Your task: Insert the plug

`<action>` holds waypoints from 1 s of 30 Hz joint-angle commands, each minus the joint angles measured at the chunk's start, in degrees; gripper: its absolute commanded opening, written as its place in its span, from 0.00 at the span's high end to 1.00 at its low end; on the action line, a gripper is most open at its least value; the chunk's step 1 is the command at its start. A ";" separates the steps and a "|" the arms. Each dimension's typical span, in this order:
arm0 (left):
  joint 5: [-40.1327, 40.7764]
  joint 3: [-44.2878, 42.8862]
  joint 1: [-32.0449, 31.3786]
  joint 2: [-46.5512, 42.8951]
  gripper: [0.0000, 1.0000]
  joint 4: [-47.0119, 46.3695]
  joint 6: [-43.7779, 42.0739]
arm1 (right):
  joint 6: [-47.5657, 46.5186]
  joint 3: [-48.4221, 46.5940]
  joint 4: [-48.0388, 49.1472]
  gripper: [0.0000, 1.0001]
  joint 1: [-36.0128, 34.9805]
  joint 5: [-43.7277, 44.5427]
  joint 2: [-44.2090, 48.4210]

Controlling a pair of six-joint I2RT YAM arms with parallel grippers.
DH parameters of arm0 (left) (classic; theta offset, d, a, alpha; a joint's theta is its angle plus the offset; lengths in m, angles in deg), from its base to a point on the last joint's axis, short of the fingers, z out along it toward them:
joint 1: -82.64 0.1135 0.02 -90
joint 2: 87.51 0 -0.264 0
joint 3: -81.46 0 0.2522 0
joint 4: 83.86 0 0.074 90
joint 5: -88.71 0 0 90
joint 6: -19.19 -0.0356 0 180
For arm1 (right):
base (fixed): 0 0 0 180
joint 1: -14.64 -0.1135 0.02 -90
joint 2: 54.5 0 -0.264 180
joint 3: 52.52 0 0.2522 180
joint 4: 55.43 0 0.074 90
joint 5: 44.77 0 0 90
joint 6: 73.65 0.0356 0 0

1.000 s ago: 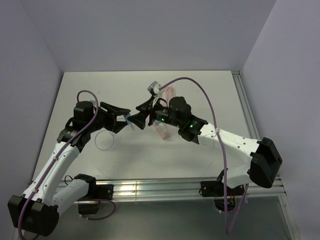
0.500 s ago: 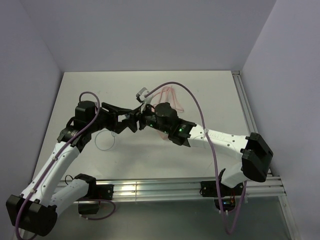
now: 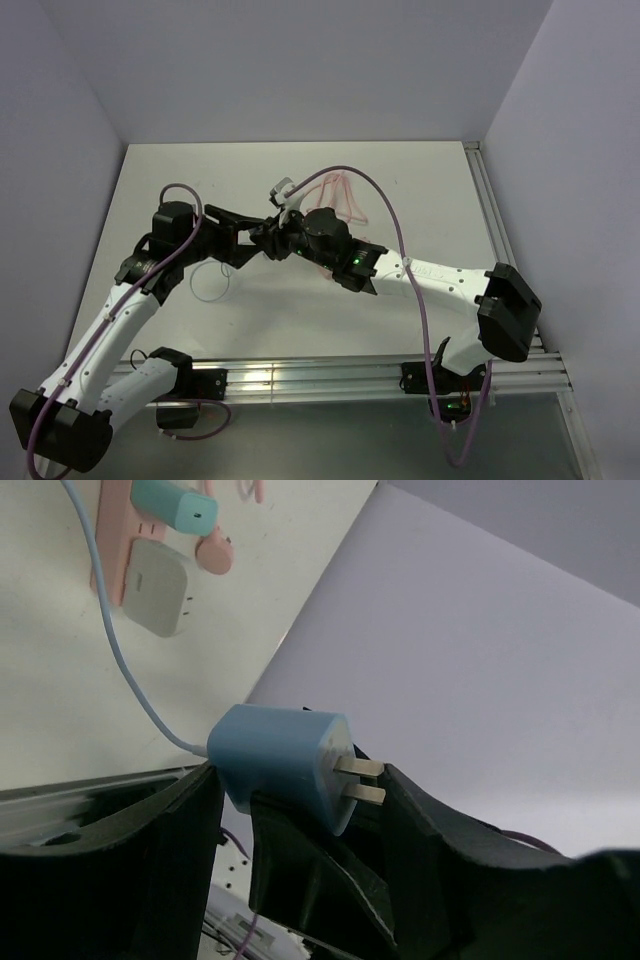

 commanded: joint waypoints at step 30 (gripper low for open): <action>-17.47 8.57 -7.85 -17.73 0.01 -32.11 -41.01 | 26.88 12.61 -1.00 1.00 15.17 -69.51 16.10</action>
